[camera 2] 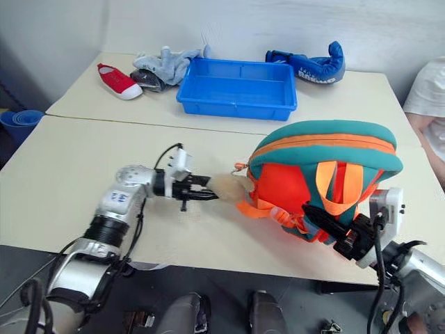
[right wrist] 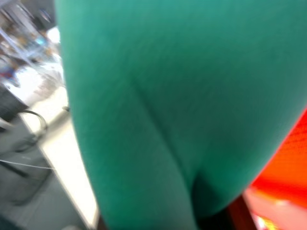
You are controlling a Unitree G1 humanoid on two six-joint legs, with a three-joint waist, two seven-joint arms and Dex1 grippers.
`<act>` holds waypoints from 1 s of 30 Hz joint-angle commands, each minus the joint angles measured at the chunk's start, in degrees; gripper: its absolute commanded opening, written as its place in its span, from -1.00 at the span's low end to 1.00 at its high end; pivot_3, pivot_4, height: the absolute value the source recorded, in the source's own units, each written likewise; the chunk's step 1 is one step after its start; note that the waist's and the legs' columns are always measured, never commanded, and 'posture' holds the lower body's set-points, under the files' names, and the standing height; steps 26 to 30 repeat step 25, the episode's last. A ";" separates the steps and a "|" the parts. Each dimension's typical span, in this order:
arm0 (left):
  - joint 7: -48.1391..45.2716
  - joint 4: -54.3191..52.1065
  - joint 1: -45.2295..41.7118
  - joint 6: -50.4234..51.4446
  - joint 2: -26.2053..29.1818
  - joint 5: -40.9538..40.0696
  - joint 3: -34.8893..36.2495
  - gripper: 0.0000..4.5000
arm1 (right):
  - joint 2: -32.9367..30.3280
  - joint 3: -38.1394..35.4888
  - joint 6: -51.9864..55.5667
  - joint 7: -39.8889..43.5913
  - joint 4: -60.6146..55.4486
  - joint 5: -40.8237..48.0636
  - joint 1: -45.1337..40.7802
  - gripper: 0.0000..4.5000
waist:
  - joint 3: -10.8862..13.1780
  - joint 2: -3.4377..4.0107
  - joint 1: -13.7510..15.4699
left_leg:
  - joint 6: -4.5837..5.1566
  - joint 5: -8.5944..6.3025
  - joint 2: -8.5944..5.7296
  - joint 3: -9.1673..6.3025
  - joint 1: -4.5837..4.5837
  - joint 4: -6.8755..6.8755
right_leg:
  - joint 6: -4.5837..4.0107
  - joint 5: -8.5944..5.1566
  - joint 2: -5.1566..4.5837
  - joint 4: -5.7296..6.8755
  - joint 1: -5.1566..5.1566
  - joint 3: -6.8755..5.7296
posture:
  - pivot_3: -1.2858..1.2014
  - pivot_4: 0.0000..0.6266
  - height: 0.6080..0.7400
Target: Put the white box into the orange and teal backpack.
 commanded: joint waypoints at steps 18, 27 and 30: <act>6.64 -18.66 30.79 -8.43 17.02 -4.44 19.07 1.00 | 0.47 -11.51 -54.85 28.87 24.40 -36.60 16.27 0.97 | -0.02 0.05 -0.54 | -0.44 -0.48 0.03 0.23 1.67 -0.89 | -0.44 -0.13 -0.17 -0.76 1.40 0.25 | 0.03 -0.52 1.00; 9.02 -21.96 36.66 -11.36 18.55 -2.41 19.96 1.00 | -3.13 -11.14 -52.72 29.10 28.11 -34.51 12.02 0.97 | -0.12 0.26 -1.13 | -0.66 -0.19 0.13 0.20 1.70 -1.52 | -0.64 -0.25 -0.07 -0.65 1.06 0.12 | 0.03 -0.52 1.00; 9.02 -21.96 36.66 -11.36 18.55 -2.41 19.96 1.00 | -3.13 -11.14 -52.72 29.10 28.11 -34.51 12.02 0.97 | -0.12 0.26 -1.13 | -0.66 -0.19 0.13 0.20 1.70 -1.52 | -0.64 -0.25 -0.07 -0.65 1.06 0.12 | 0.03 -0.52 1.00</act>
